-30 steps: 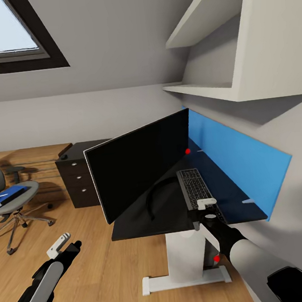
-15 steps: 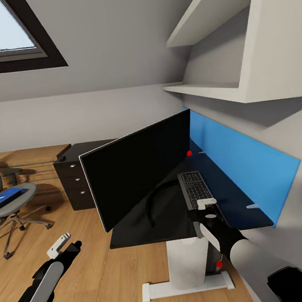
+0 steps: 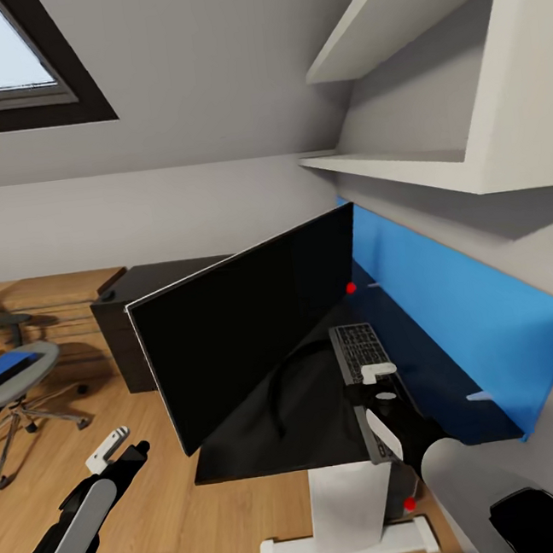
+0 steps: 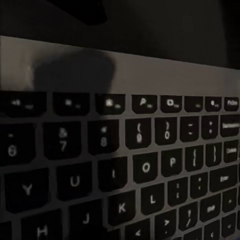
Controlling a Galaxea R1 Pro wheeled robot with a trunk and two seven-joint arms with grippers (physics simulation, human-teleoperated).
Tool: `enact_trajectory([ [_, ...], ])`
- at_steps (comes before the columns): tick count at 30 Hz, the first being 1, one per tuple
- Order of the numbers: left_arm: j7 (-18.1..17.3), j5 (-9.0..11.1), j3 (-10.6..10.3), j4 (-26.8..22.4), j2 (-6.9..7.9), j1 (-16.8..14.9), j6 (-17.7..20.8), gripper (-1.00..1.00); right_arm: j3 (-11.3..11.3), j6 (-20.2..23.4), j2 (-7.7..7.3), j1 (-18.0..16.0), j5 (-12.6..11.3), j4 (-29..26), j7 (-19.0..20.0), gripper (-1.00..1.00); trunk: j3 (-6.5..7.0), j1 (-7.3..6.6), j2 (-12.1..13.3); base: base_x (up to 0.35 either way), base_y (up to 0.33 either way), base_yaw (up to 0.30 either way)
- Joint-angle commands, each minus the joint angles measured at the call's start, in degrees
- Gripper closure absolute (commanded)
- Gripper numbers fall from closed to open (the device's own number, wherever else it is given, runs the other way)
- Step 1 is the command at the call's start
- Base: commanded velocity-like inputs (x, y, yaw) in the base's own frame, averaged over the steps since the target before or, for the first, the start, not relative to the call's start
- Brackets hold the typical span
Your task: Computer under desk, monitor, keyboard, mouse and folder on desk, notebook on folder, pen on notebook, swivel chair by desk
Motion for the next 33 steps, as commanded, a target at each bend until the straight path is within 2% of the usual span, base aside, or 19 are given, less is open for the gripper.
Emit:
enact_trajectory([
  [1, 0.4, 0.3, -0.1, -0.1, 0.06, 0.0, 0.1, -1.0, 0.5, 0.3, -0.05, 0.0, -0.5, -0.1, -0.5, -1.0, -0.06, 0.02, 0.0, 0.229, 0.0, 0.0],
  [10, 0.4, 0.3, -0.1, -0.1, 0.12, 0.0, 0.1, -1.0, 0.5, 0.3, -0.05, 0.0, -0.5, -0.1, -0.5, -1.0, -0.06, 0.02, 0.0, 0.238, 0.0, 0.0],
  [25, 0.6, 0.0, -0.1, -0.1, 0.14, 0.0, 0.1, -1.0, 0.4, 0.3, -0.05, 0.0, -0.5, -0.1, -0.5, -1.0, -0.06, 0.02, 0.0, 0.028, 0.0, 0.0],
  [31, 0.7, -0.1, -0.1, -0.1, 0.15, 0.0, 0.0, -1.0, 0.5, 0.3, -0.05, 0.0, -0.5, -0.1, -0.5, -1.0, -1.14, 1.34, -2.4, 0.0, 0.0, 0.0],
  [33, 0.7, -0.1, -0.1, -0.1, 0.15, 0.0, 0.0, -1.0, 0.5, 0.3, -0.05, 0.0, -0.5, -0.1, -0.5, -1.0, -1.14, 1.34, -2.4, 0.0, 0.0, 0.0],
])
